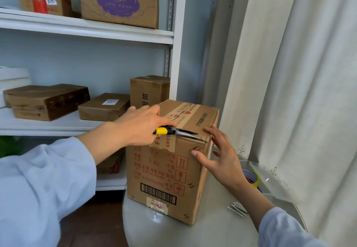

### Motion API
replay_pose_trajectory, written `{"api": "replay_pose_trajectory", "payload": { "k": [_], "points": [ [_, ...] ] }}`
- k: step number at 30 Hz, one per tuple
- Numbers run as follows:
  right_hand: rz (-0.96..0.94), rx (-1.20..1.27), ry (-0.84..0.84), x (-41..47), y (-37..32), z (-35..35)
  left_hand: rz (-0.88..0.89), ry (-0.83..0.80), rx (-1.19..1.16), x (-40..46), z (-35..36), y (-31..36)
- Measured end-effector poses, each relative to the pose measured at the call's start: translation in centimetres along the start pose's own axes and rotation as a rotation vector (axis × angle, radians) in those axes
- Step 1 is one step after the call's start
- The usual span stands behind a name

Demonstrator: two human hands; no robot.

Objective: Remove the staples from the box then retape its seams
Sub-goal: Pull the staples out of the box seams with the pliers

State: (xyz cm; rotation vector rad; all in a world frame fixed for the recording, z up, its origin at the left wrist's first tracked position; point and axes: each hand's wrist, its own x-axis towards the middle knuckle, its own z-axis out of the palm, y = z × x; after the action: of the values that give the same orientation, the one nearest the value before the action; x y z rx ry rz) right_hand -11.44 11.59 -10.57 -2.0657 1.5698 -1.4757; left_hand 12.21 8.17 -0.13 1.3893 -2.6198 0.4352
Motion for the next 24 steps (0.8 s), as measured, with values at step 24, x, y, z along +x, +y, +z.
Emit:
{"api": "replay_pose_trajectory", "payload": {
  "k": [24],
  "points": [
    [0.021, 0.043, -0.049, 0.7, 0.4, -0.5, 0.125, 0.033, 0.045, 1.1, 0.0, 0.0]
  ]
}}
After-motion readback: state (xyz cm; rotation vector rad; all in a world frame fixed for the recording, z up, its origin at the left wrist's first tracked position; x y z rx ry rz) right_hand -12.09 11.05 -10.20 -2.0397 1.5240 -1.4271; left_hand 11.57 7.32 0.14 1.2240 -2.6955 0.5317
